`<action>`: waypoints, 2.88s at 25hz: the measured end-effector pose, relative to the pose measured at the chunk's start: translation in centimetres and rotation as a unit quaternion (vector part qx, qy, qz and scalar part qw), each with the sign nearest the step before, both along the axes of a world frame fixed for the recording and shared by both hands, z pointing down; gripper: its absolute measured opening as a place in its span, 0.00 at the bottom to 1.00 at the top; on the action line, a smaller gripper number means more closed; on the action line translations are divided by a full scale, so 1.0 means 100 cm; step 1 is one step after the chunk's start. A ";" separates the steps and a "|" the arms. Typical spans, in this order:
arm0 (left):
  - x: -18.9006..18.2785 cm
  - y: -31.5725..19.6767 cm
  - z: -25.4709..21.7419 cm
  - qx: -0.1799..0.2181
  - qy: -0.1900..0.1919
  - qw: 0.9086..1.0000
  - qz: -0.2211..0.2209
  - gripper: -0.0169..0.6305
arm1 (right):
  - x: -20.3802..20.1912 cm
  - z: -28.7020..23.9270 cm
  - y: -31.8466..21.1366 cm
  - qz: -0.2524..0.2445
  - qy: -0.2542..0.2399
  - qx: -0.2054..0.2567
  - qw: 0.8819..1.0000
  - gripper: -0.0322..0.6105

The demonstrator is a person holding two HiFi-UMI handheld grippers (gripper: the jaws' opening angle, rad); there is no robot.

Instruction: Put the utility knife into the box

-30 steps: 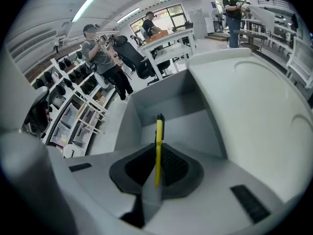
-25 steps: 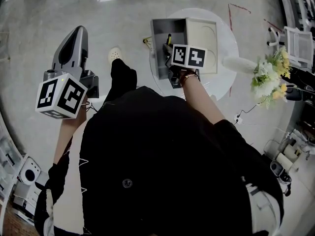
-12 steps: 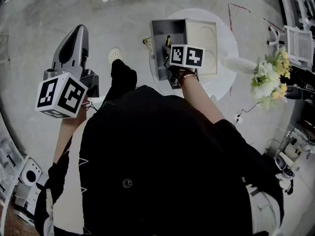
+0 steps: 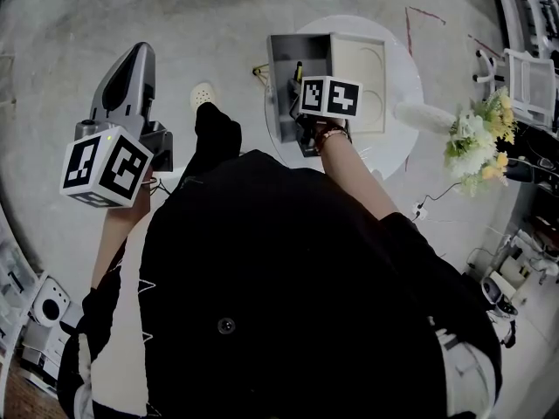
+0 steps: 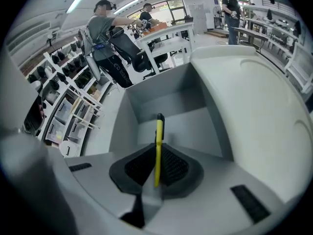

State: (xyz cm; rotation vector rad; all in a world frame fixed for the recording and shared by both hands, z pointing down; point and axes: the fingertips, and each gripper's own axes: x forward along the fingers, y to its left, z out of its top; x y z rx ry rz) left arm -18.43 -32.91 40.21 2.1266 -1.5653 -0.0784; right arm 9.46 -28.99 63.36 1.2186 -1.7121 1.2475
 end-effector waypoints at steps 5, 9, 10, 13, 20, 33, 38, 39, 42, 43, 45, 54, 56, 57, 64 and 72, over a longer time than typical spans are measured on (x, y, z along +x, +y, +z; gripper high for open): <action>0.002 0.001 0.001 -0.001 0.001 1.000 0.003 0.04 | 0.000 0.001 0.001 0.000 0.006 -0.011 1.000 0.11; 0.001 -0.001 -0.001 0.003 0.003 1.000 0.003 0.04 | 0.001 0.000 0.001 -0.001 0.015 -0.018 1.000 0.11; 0.001 -0.001 -0.001 0.003 0.003 1.000 0.002 0.04 | 0.002 0.001 0.001 -0.001 0.018 -0.018 1.000 0.11; -0.001 0.001 0.000 0.003 0.004 1.000 -0.001 0.04 | 0.002 0.001 0.001 -0.006 0.027 -0.016 1.000 0.11; -0.006 0.005 0.004 0.001 0.006 1.000 -0.008 0.04 | 0.004 0.003 0.001 -0.012 0.034 -0.021 0.999 0.11; -0.008 0.002 0.008 0.000 0.014 1.000 -0.007 0.04 | 0.002 0.004 0.001 -0.032 0.038 -0.050 0.998 0.12; -0.007 -0.001 0.008 0.000 0.016 1.000 -0.002 0.04 | 0.002 0.002 0.001 -0.035 0.045 -0.049 0.997 0.12; -0.007 -0.002 0.008 0.000 0.017 1.000 -0.002 0.04 | 0.002 0.002 0.001 -0.035 0.046 -0.048 0.997 0.12; -0.009 -0.001 0.010 0.000 0.018 1.000 -0.003 0.04 | 0.001 0.003 0.001 -0.036 0.049 -0.046 0.997 0.12; -0.010 0.000 0.011 0.000 0.018 1.000 -0.003 0.04 | 0.002 0.003 0.001 -0.037 0.050 -0.045 0.997 0.12; -0.010 0.002 0.013 0.000 0.020 1.000 -0.004 0.04 | 0.002 0.004 0.001 -0.039 0.051 -0.042 0.997 0.12; -0.021 0.014 0.010 0.005 0.023 1.000 -0.018 0.04 | 0.001 0.001 0.000 -0.045 0.062 -0.029 0.997 0.13; -0.021 0.017 0.010 0.005 0.023 1.000 -0.021 0.04 | 0.002 0.002 0.000 -0.044 0.063 -0.026 0.997 0.12; -0.022 0.019 0.010 0.005 0.023 0.999 -0.022 0.04 | 0.002 0.002 0.000 -0.043 0.063 -0.026 0.997 0.12; -0.030 0.031 0.011 0.000 0.019 0.999 -0.031 0.04 | 0.000 0.003 -0.001 -0.042 0.061 -0.024 0.997 0.11; -0.031 0.045 0.009 0.001 0.013 0.999 -0.041 0.04 | 0.002 0.003 -0.001 -0.039 0.051 -0.013 0.998 0.11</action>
